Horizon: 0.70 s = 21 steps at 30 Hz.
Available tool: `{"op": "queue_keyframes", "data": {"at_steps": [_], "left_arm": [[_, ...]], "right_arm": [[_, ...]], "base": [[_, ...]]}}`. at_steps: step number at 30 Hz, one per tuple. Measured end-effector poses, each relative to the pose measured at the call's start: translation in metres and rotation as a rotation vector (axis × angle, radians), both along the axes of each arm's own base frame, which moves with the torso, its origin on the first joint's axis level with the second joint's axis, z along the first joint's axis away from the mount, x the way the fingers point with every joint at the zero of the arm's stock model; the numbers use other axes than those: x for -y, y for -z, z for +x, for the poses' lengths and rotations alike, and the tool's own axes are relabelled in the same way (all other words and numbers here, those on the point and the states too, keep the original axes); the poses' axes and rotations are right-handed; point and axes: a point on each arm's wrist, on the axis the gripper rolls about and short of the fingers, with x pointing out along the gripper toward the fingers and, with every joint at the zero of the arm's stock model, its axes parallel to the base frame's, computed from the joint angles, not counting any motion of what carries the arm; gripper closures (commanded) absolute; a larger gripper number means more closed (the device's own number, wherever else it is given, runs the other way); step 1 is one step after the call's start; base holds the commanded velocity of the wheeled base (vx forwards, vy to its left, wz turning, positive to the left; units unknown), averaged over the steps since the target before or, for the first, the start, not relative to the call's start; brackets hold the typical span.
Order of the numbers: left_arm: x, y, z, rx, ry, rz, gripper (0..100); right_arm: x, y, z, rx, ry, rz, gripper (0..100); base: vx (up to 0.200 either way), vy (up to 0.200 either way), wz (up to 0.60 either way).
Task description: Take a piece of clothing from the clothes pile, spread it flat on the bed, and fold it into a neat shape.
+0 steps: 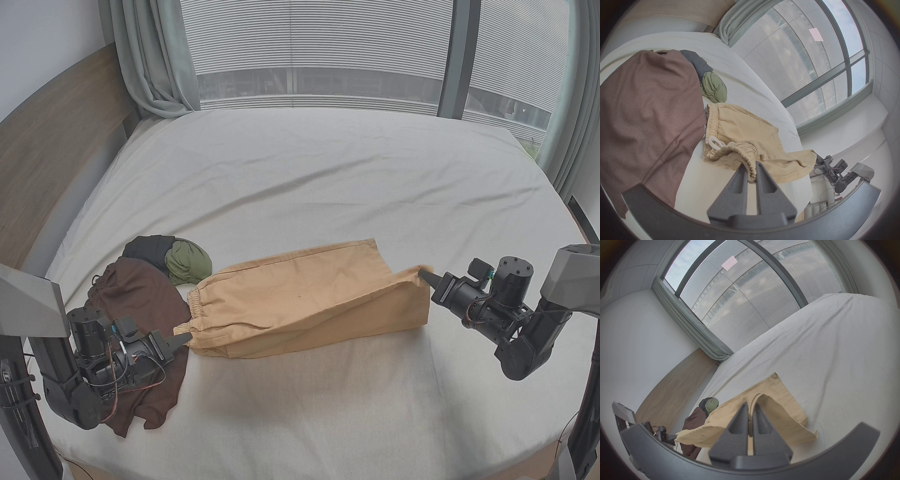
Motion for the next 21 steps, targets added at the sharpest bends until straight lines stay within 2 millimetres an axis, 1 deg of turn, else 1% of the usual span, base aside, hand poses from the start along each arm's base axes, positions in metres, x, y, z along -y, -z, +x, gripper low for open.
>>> {"op": "queue_keyframes", "data": {"at_steps": [9,14,21], "left_arm": [[0.0,-0.001,0.005,0.0,-0.039,-0.018,100],[0.0,-0.002,0.008,0.005,-0.052,-0.025,100],[0.0,-0.002,0.013,0.01,-0.077,-0.032,100]], "right_arm": [[-0.004,-0.002,0.021,0.02,0.002,0.003,100],[-0.006,-0.003,0.028,0.016,0.0,0.002,100],[-0.011,-0.011,0.038,0.043,-0.004,0.007,100]], "base": [[0.0,0.0,0.0],[0.0,0.0,0.0],[0.0,0.0,0.0]]}}
